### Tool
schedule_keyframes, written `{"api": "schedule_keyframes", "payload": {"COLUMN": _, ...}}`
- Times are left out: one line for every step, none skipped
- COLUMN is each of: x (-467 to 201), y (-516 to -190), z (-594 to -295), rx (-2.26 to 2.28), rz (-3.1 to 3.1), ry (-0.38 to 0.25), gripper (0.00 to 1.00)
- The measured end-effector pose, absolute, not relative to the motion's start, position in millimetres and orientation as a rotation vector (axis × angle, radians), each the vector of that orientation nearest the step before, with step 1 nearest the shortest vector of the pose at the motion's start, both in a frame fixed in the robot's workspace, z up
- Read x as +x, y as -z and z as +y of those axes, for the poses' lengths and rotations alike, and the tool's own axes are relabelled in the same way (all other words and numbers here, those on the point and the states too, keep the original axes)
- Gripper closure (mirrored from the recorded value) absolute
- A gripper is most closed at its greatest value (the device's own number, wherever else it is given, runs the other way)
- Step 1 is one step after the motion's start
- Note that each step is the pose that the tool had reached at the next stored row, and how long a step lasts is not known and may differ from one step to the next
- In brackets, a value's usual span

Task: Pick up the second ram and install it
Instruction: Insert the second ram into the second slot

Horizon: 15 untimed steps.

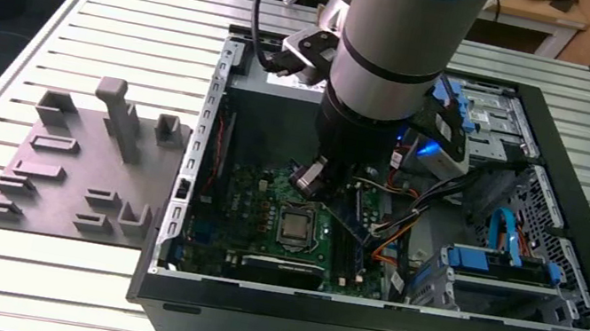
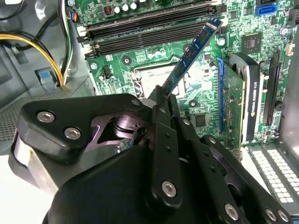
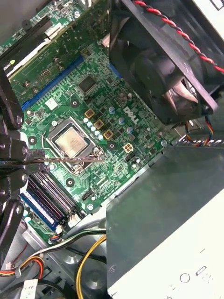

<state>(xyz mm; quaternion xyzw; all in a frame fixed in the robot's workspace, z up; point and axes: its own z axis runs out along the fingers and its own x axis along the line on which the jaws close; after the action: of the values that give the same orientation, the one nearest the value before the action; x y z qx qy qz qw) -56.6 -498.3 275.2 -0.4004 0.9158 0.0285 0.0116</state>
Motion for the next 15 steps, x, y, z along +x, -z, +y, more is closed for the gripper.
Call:
{"api": "schedule_keyframes", "payload": {"x": -56.6, "y": -275.2, "z": -498.3, "rx": -1.238, "rz": 2.861, "ry": -0.089, "gripper": 0.86}}
{"api": "schedule_keyframes", "payload": {"x": -56.6, "y": -275.2, "z": -498.3, "rx": -1.228, "rz": 2.865, "ry": -0.088, "gripper": 0.86}}
{"api": "schedule_keyframes", "payload": {"x": -56.6, "y": -275.2, "z": -498.3, "rx": -1.218, "rz": 2.869, "ry": -0.088, "gripper": 0.86}}
{"api": "schedule_keyframes", "payload": {"x": -56.6, "y": -275.2, "z": -498.3, "rx": -1.208, "rz": 2.873, "ry": -0.088, "gripper": 0.86}}
{"api": "schedule_keyframes", "payload": {"x": -56.6, "y": -275.2, "z": -498.3, "rx": -1.198, "rz": 2.877, "ry": -0.088, "gripper": 0.86}}
{"api": "schedule_keyframes", "payload": {"x": -56.6, "y": -275.1, "z": -498.3, "rx": -1.188, "rz": 2.881, "ry": -0.088, "gripper": 0.86}}
{"api": "schedule_keyframes", "payload": {"x": -56.6, "y": -275.1, "z": -498.3, "rx": -1.176, "rz": 2.885, "ry": -0.088, "gripper": 0.86}}
{"api": "schedule_keyframes", "payload": {"x": -56.5, "y": -275.1, "z": -498.3, "rx": -1.166, "rz": 2.889, "ry": -0.088, "gripper": 0.86}}
{"api": "schedule_keyframes", "payload": {"x": -56.6, "y": -275.1, "z": -498.3, "rx": -1.156, "rz": 2.893, "ry": -0.087, "gripper": 0.86}}
{"api": "schedule_keyframes", "payload": {"x": -56.6, "y": -275.1, "z": -498.3, "rx": -1.146, "rz": 2.897, "ry": -0.087, "gripper": 0.86}}
{"api": "schedule_keyframes", "payload": {"x": -56.6, "y": -275.1, "z": -498.3, "rx": -1.136, "rz": 2.901, "ry": -0.087, "gripper": 0.86}}
{"api": "schedule_keyframes", "payload": {"x": -56.6, "y": -275.1, "z": -498.3, "rx": -1.126, "rz": 2.904, "ry": -0.087, "gripper": 0.86}}
{"api": "schedule_keyframes", "payload": {"x": -56.6, "y": -275.1, "z": -498.3, "rx": -1.117, "rz": 2.908, "ry": -0.087, "gripper": 0.86}}
{"api": "schedule_keyframes", "payload": {"x": -56.6, "y": -275.0, "z": -498.3, "rx": -1.107, "rz": 2.911, "ry": -0.087, "gripper": 0.86}}
{"api": "schedule_keyframes", "payload": {"x": -56.6, "y": -275.0, "z": -498.3, "rx": -1.097, "rz": 2.915, "ry": -0.087, "gripper": 0.86}}
